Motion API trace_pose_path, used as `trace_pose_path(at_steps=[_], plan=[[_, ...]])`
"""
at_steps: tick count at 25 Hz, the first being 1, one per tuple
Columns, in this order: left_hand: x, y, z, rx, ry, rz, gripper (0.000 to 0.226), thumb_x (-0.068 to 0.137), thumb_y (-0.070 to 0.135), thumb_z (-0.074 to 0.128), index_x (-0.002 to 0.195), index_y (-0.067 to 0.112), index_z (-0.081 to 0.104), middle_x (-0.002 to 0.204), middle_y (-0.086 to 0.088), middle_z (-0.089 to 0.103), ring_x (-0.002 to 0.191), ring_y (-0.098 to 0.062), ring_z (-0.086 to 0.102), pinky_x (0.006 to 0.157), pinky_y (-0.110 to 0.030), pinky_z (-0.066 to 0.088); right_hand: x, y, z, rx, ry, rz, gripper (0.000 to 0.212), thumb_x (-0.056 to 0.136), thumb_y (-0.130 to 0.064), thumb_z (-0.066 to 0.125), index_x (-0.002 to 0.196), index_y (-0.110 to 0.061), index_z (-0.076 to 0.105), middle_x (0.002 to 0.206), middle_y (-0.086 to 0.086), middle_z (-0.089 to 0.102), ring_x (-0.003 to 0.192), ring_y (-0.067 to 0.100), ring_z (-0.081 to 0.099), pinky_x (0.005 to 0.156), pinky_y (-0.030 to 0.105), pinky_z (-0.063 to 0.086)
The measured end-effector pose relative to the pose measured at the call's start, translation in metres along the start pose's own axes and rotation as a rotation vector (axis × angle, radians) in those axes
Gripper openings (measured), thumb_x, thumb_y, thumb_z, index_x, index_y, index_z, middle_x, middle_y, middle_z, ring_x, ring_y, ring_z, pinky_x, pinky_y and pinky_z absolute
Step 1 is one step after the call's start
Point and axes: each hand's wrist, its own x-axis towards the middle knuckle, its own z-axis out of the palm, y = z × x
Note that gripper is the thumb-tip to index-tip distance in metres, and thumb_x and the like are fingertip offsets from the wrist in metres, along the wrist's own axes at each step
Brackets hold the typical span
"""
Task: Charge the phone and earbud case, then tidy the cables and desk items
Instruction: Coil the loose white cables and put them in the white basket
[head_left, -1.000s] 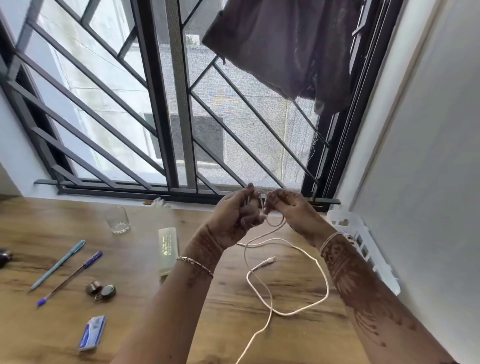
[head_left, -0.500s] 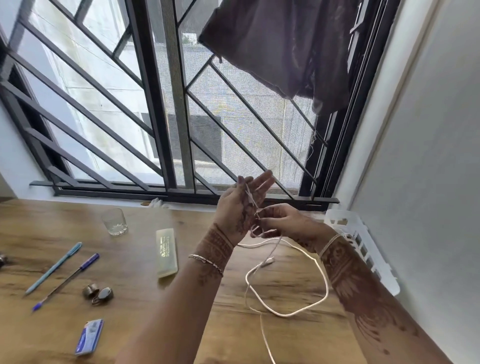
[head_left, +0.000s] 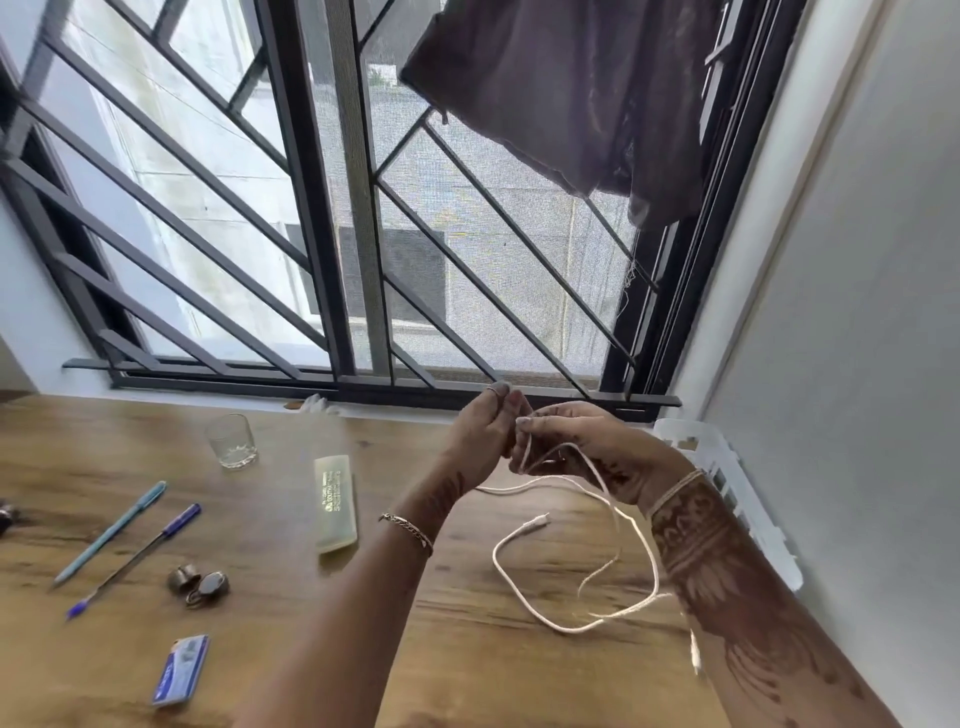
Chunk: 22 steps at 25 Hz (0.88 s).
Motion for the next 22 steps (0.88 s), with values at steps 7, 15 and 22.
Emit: trace_pose_path(at_steps=[7,15,22], plan=[[0.0,0.008,-0.006,-0.065,-0.009,-0.089,0.053,0.088,0.063,0.037,0.059,0.022,0.056,0.052,0.001,0.05,0.048,-0.018,0.044,0.051,-0.03,0.037,-0.006,-0.026,0.001,0.201,-0.003,0.039,0.022,0.092,-0.014,0.047,0.075,-0.011,0.062,0.071,0.005,0.064,0.061,0.016,0.064,0.08,0.035,0.05],[-0.001,0.032,-0.007,-0.389,-0.08,-0.164,0.045,0.098,0.044,0.036,0.071,0.01,0.047,0.055,0.0,0.03,0.041,-0.01,0.03,0.044,-0.03,0.041,0.001,-0.042,-0.003,0.364,0.045,0.003,0.022,0.09,-0.017,0.05,0.07,-0.011,0.057,0.067,0.003,0.062,0.062,0.017,0.064,0.071,0.03,0.055],[-0.001,0.035,-0.01,-0.727,-0.02,-0.231,0.048,0.096,0.042,0.043,0.055,0.022,0.03,0.041,0.01,0.019,0.032,-0.004,0.016,0.032,-0.014,0.024,0.001,-0.045,-0.003,0.655,0.01,-0.018,0.007,0.086,-0.012,0.053,0.086,-0.006,0.055,0.054,-0.005,0.043,0.035,0.003,0.037,0.039,0.008,0.036]])
